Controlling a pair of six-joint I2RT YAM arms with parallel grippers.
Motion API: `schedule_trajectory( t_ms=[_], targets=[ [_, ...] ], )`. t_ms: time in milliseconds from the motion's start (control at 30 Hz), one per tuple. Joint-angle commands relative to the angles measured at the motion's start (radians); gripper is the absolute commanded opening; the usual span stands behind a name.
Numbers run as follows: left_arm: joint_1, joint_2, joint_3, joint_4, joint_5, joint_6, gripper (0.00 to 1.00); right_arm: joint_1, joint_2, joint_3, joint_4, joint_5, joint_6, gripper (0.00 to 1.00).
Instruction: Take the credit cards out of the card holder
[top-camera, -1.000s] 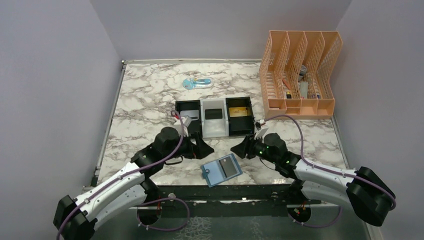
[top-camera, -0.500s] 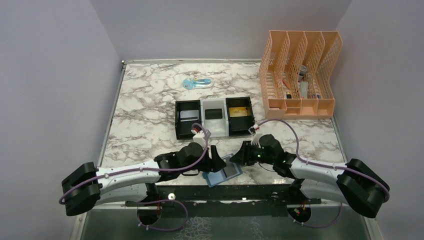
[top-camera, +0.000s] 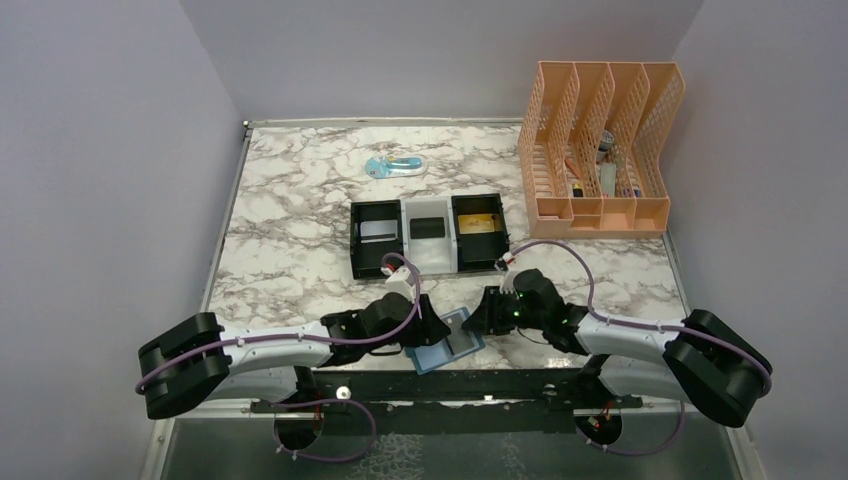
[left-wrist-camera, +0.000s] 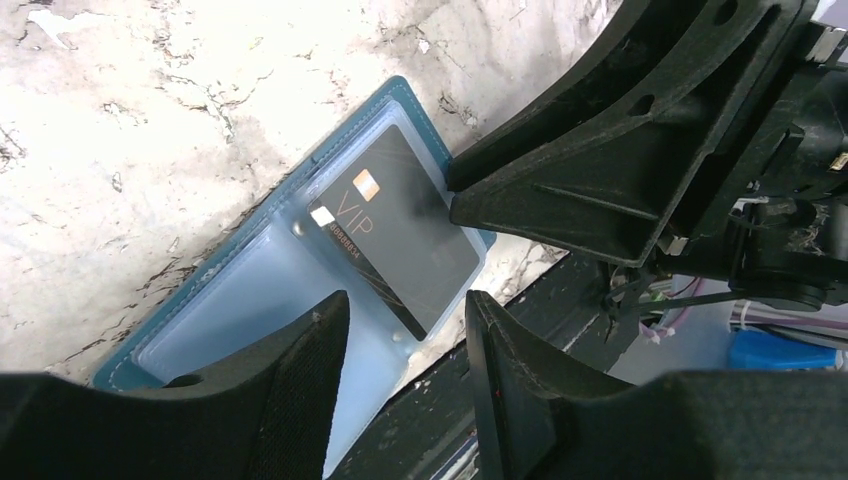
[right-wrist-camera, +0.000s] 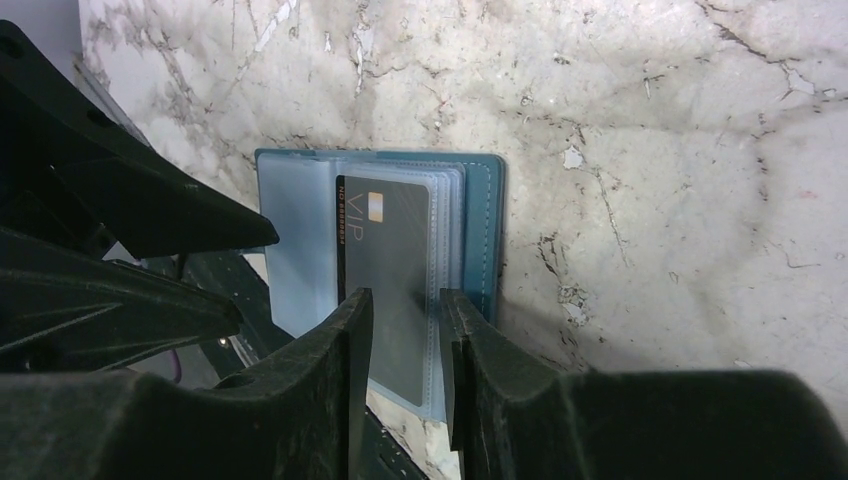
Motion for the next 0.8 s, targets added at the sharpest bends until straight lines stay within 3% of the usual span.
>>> schedule_trajectory(
  t_ms=[0,333,633,767],
  targets=[
    [-0.007,0.018,-0.023,0.069,-0.027,-0.018,0.48,0.0,0.023,0.022,-0.01,-0.029,-0.008,0.31],
    [-0.008,0.096,-0.037,0.124,-0.011,-0.033,0.45,0.0,0.056,0.026,-0.02,-0.027,-0.003,0.27],
    [-0.01,0.153,-0.051,0.182,-0.019,-0.048,0.4,0.0,-0.013,0.088,-0.146,0.007,-0.037,0.27],
    [-0.01,0.163,-0.055,0.193,-0.027,-0.055,0.38,0.0,-0.036,0.088,-0.114,-0.029,-0.033,0.28]
  ],
)
